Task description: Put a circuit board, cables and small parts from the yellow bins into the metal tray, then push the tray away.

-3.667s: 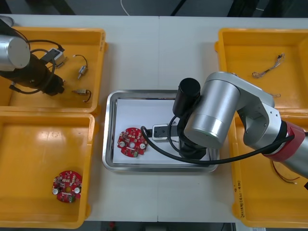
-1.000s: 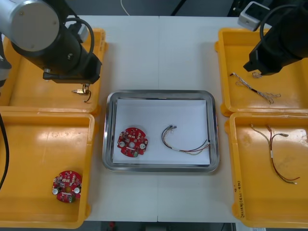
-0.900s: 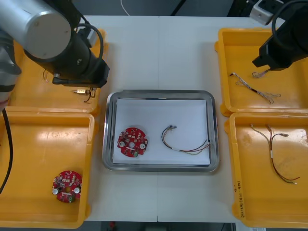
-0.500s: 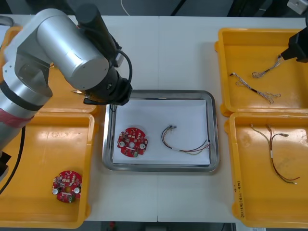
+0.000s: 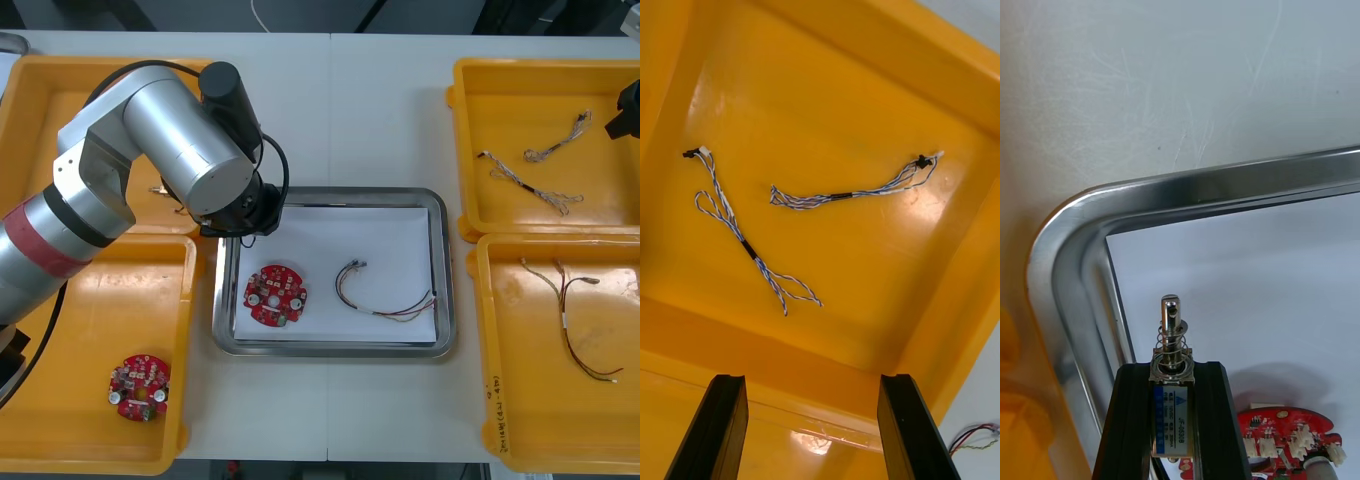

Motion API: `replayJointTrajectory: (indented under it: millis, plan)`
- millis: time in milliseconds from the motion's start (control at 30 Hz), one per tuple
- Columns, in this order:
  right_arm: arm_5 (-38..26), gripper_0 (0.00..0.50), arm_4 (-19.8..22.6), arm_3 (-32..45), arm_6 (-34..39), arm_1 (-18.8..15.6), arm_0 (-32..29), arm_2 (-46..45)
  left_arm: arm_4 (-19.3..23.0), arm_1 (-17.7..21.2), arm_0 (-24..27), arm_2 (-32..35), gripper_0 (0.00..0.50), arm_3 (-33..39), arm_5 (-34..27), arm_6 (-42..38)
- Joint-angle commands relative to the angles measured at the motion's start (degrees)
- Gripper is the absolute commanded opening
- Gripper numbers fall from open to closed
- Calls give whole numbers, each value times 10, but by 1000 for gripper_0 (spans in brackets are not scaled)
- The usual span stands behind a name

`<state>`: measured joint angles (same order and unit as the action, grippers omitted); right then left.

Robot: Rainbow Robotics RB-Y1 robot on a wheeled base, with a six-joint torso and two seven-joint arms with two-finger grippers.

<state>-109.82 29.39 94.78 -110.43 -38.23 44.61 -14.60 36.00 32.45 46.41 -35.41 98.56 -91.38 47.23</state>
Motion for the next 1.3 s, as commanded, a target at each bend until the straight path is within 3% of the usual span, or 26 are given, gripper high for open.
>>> replayJointTrajectory:
  millis: [33,300,333,367,400,467,900,1300]
  plan:
    - [-2,500,-8,-21,28,-21,24,-17,-9,-12,15,-24,3,-8,19,-56]
    - [-2,500,-28,-105,43,-17,62,-13,-20,-14,15,-43,7,-17,36,-71]
    - [-2,500,-31,-122,43,-14,75,-11,-20,-14,15,-43,61,-17,37,-72]
    - [-2,500,-34,-135,45,-12,87,-10,-19,-14,15,-43,180,-17,38,-76]
    - [-2,500,-35,-142,47,-11,92,-10,-18,-14,15,-43,257,-17,40,-78]
    - [-2,500,-42,-166,52,-5,113,-10,-17,-14,14,-43,499,-17,45,-84]
    - [29,500,-71,-302,115,8,191,19,-22,-13,13,-37,500,-5,46,-99]
    - [116,500,-106,-449,213,24,267,39,-9,2,14,71,500,73,-79,-82]
